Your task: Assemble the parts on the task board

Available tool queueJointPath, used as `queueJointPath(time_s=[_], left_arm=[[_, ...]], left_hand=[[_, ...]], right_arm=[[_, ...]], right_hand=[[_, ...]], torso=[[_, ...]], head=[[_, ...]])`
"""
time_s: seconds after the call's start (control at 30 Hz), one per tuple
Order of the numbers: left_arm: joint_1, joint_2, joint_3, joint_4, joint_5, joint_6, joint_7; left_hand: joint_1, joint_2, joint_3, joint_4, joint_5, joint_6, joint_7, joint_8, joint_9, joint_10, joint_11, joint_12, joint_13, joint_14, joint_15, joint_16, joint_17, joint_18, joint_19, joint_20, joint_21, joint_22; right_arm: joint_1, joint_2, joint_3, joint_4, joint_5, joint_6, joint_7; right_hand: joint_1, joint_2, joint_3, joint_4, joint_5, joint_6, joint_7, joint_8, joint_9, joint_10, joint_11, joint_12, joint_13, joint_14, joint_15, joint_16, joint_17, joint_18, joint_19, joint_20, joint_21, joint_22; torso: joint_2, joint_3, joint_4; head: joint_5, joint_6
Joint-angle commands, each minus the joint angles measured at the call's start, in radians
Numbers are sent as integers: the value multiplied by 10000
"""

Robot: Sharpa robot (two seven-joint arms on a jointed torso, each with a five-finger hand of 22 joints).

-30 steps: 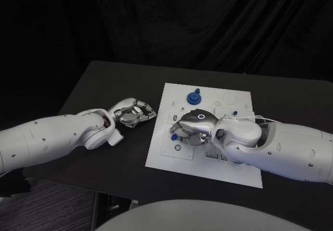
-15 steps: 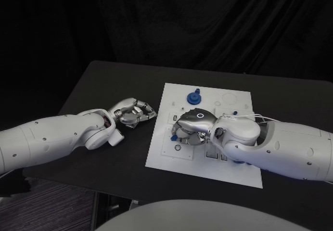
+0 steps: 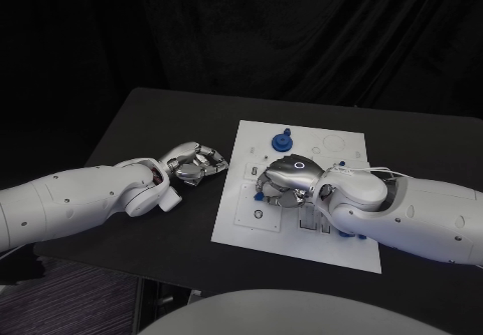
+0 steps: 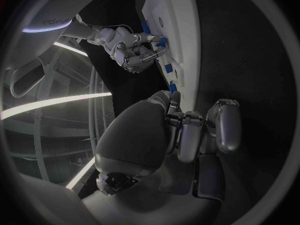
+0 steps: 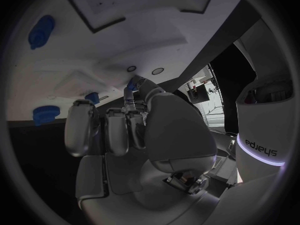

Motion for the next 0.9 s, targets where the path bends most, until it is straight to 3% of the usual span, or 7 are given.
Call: queueJointPath(time_s=[0.03,0.3,0.33,0.4,0.47,0.67,0.9], left_arm=[[-22,37,7,77,132,111,240],[-22,164,9,200,442,605,710],[-22,197,9,215,479,681,771],[-22,242,10,244,511,775,810],[-21,287,10,285,531,881,793],[-20,455,12,356,556,1160,685],[-19,644,12,363,563,1326,637]], left_hand=[[-53,76,70,60,-104,-12,72,-67,-21,1187,-132,-54,933,1071,-3,26,2633,18,-66,32,-106,1802],[-435,63,48,476,-1302,-234,94,-259,-135,1187,-143,-54,933,1071,5,26,2633,41,-166,56,-205,1772],[-625,101,-39,484,-1609,-297,105,-382,-202,1187,-138,-54,933,1071,10,26,2633,41,-172,62,-214,1770],[-697,104,-94,486,-1764,-332,117,-475,-253,1187,-133,-54,933,1071,13,26,2633,41,-167,62,-212,1772],[-945,36,-369,480,-2455,-269,143,-618,-336,1187,-89,-54,933,1071,40,26,2633,25,-123,89,-174,1786],[-1826,138,-1258,499,-3407,-288,223,-1098,-588,1187,-18,-54,933,1071,110,26,2633,16,-62,150,-140,1801],[-1921,146,-1529,484,-3509,-304,235,-1236,-657,1187,-1,-54,933,1071,119,26,2633,19,-63,158,-150,1799]], right_arm=[[14,-125,-12,61,571,-842,-7],[322,-494,-6,346,959,-1358,3],[379,-565,-6,415,982,-1406,-14],[437,-652,-6,500,1002,-1466,-52],[479,-721,-6,565,1014,-1531,-79],[535,-788,-5,620,1031,-1648,-138],[549,-707,-5,554,1036,-1606,-154]], right_hand=[[16,150,-39,-15,-16,282,-298,68,1137,134,-22,103,1518,575,-39,47,764,4,97,-44,100,1914],[38,168,-53,-27,3,228,-293,73,1187,190,-25,157,1574,594,-49,80,809,-15,137,-52,194,1941],[37,170,-57,-25,5,216,-291,70,1193,204,-24,170,1589,601,-49,95,832,-19,145,-53,211,1946],[35,171,-59,-24,5,214,-291,69,1195,209,-24,175,1595,601,-49,94,829,-20,147,-53,215,1947],[34,171,-59,-23,5,213,-290,69,1196,212,-23,178,1598,601,-49,93,828,-20,147,-54,217,1948],[24,175,-70,-15,5,202,-290,66,1205,238,-23,202,1624,615,-49,122,871,-33,171,-55,273,1964],[22,181,-77,-11,10,206,-295,70,1216,254,-26,218,1640,621,-51,131,882,-36,179,-57,290,1969]], torso=[[4,6,-4],[4,5,-8],[5,11,-16],[9,4,-1],[15,4,-4],[7,-7,-11],[4,-5,-12]], head=[[10,-2],[-40,-2],[-42,-2],[-75,-2],[-74,-2],[-46,-2],[-49,-2]])
